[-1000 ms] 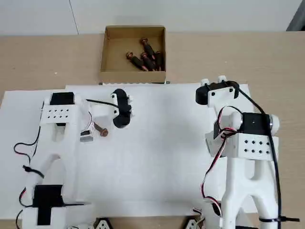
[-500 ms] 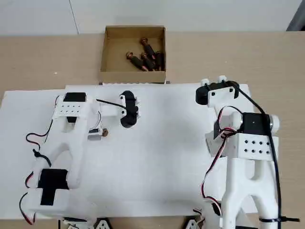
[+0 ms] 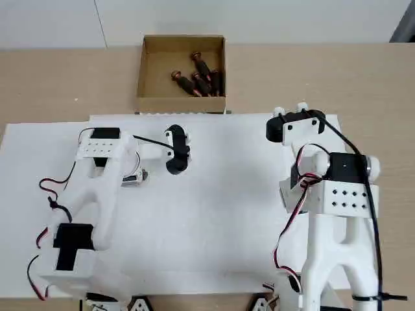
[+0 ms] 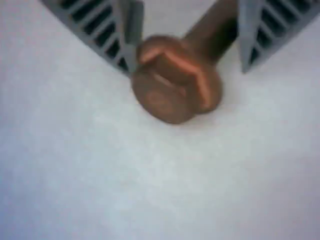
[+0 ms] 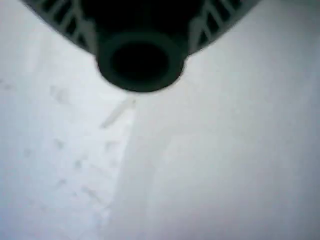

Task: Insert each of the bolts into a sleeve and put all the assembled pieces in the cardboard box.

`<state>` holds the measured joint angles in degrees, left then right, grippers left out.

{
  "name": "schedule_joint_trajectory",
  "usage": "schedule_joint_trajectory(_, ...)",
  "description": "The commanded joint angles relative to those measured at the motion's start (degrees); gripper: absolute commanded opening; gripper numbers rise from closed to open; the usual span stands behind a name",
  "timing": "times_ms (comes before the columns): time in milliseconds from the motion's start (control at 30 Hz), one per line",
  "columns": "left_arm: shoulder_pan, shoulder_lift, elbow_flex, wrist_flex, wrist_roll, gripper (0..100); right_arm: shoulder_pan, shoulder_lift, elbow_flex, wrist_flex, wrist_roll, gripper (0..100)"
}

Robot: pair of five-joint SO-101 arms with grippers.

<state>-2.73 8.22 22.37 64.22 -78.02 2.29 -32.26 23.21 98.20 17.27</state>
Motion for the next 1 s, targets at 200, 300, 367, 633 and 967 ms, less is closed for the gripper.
schedule_joint_trajectory(200, -0.53, 0.88, -2.33, -5.36, -27.96, 1, 0.40, -1.27, -0.35, 0.22, 0.62, 0.3)
schedule_joint_trajectory(300, -0.44, 0.79, -2.33, -5.36, -27.78, 0, 0.40, -1.27, -0.35, 0.22, 0.62, 0.3)
schedule_joint_trajectory(367, -0.35, 0.79, -2.33, -5.36, -27.60, 0, 0.40, -1.27, -0.35, 0.22, 0.62, 0.3)
schedule_joint_trajectory(633, -0.09, -5.19, -2.51, -0.79, -27.34, 0, 0.40, -1.63, -0.35, 0.22, 0.53, 0.3)
schedule_joint_trajectory(967, 6.33, -16.88, -8.84, 15.56, -16.44, 0, -0.04, -1.80, -0.35, 0.31, 0.53, 0.3)
